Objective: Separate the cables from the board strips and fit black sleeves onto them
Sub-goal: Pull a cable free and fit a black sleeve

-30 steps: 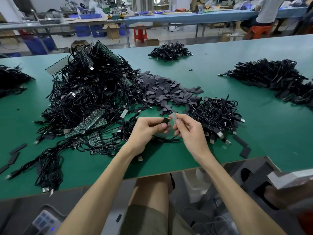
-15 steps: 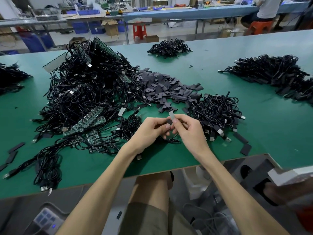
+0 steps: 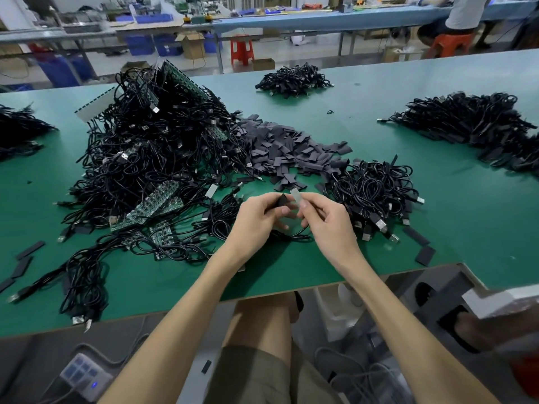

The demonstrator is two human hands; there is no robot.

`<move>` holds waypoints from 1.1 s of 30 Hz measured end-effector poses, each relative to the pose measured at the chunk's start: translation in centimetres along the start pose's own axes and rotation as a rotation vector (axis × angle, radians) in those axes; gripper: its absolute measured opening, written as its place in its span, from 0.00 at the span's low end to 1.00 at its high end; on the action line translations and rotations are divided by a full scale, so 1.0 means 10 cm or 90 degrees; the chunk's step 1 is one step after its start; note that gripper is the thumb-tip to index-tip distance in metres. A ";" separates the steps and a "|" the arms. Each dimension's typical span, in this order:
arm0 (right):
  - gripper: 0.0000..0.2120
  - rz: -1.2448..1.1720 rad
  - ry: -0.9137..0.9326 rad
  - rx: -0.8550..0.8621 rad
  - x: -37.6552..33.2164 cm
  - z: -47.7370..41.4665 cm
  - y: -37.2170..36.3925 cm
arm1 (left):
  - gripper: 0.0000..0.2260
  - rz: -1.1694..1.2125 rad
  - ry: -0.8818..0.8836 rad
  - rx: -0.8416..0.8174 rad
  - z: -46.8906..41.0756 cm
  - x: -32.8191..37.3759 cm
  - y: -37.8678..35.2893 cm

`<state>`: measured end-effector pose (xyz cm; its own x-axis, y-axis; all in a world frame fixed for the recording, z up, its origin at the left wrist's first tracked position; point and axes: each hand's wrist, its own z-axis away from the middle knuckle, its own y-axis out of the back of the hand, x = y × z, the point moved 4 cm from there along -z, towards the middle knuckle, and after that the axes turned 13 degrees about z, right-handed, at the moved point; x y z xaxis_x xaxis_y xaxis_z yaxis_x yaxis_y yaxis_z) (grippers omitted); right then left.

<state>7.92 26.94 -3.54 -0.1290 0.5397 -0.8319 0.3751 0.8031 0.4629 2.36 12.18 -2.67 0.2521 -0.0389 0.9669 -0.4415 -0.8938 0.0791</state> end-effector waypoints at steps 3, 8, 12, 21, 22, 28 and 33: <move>0.08 -0.026 -0.012 0.007 -0.02 0.01 0.01 | 0.12 -0.094 -0.056 0.078 -0.01 -0.02 0.06; 0.02 -0.060 -0.007 0.020 -0.04 0.03 0.04 | 0.15 -0.198 -0.079 0.068 0.01 -0.01 0.04; 0.03 -0.046 0.003 0.031 -0.04 0.02 0.05 | 0.21 -0.250 -0.076 0.063 0.02 0.01 0.02; 0.02 -0.011 0.002 0.039 -0.04 0.03 0.04 | 0.28 -0.342 -0.080 0.041 0.04 0.04 0.00; 0.02 -0.005 0.006 0.036 -0.04 0.03 0.03 | 0.29 -0.362 -0.087 0.036 0.04 0.04 0.00; 0.02 0.047 0.020 0.002 -0.03 0.04 0.00 | 0.33 -0.498 -0.132 -0.065 0.06 -0.04 -0.01; 0.06 -0.032 -0.016 -0.008 -0.02 0.03 0.00 | 0.32 -0.503 -0.173 -0.124 0.09 -0.07 -0.02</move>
<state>8.24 26.71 -3.48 -0.1236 0.4920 -0.8618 0.3574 0.8322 0.4239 3.03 11.96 -3.59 0.7349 0.4346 0.5206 -0.1832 -0.6119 0.7695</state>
